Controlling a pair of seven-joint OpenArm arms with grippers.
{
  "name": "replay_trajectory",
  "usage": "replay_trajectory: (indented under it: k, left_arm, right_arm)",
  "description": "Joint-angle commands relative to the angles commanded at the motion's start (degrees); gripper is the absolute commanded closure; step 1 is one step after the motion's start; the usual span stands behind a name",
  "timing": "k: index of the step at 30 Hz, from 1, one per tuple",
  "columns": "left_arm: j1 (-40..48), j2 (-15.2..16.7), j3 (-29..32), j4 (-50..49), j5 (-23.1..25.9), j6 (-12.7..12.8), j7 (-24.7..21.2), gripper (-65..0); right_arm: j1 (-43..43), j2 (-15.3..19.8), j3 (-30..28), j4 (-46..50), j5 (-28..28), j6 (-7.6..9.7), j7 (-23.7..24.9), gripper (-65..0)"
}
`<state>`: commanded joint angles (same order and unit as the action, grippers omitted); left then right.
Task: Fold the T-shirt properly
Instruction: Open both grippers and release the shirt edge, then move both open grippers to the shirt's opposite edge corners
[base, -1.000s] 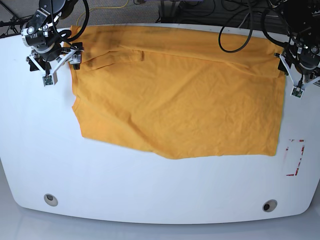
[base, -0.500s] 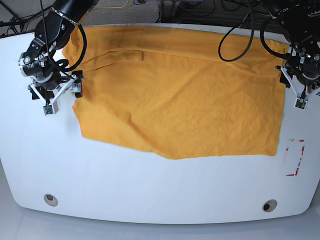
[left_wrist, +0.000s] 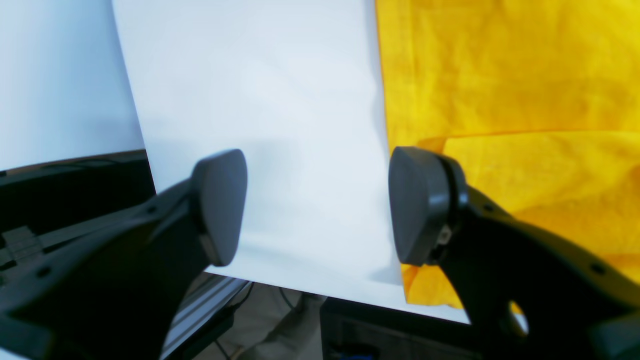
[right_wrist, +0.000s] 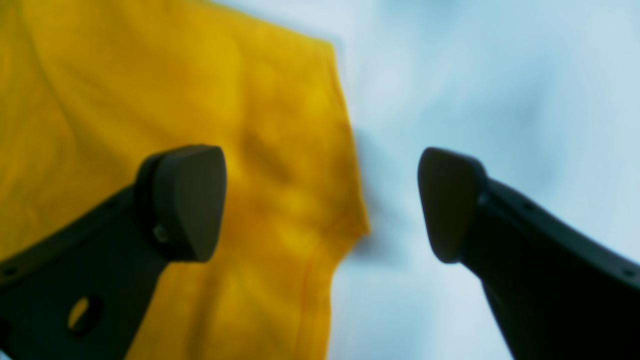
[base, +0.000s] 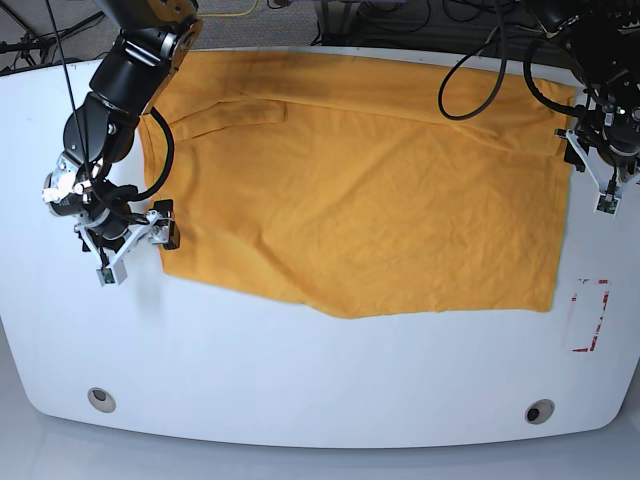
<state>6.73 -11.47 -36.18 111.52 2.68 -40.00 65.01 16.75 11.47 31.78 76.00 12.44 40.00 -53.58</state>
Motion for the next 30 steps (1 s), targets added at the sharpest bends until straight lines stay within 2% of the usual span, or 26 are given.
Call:
replay_trajectory:
  k: [5, 9, 17, 20, 23, 26, 28, 29, 30]
  left_arm:
    - [0.1, 0.1, 0.0, 0.0, 0.1, 0.0, -3.0, -42.1]
    - [0.2, 0.1, -0.1, 0.0, 0.1, 0.0, -3.2, -42.1]
    - [0.1, 0.0, -0.2, -1.1, 0.1, 0.0, -3.4, -42.1]
    - [0.0, -0.2, -0.1, -2.5, 0.1, 0.0, -3.5, -42.1]
    - [-1.6, -0.4, -0.1, -5.1, 0.0, 0.0, -3.6, -42.1]
    - [-4.9, -0.5, -0.1, -8.8, 0.0, 0.0, -3.6, -42.4]
    - [-7.1, -1.8, 0.1, -11.7, -0.1, 0.0, -3.6, -42.5]
    - [-7.5, -2.1, 0.1, -12.4, -0.3, 0.0, -3.6, -42.5]
    - [-9.0, -2.7, 0.2, -14.5, -0.4, 0.0, -3.8, -42.5]
  right_arm:
    - [3.1, 1.1, -3.9, -8.7, 0.0, 0.0, 4.9, -57.5]
    - [4.4, 1.2, -5.6, -13.6, 0.0, 0.0, 9.2, -57.5]
    - [6.2, 1.5, -8.7, -19.3, 0.0, 0.0, 14.7, -57.5]
    - [6.3, 1.4, -9.8, -20.1, 0.1, 0.0, 15.0, -56.4]
    - [6.3, 1.2, -9.9, -20.1, 0.1, 0.0, 15.3, -48.8]
    - [6.3, 1.2, -10.0, -20.1, 0.1, 0.0, 15.6, -34.7]
    - [6.3, 1.1, -10.0, -20.1, 0.1, 0.0, 15.9, -23.8]
    - [6.3, 1.1, -10.0, -20.1, 0.1, 0.0, 15.9, -20.8]
    - [6.3, 1.1, -10.0, -20.1, 0.1, 0.0, 15.9, -14.0]
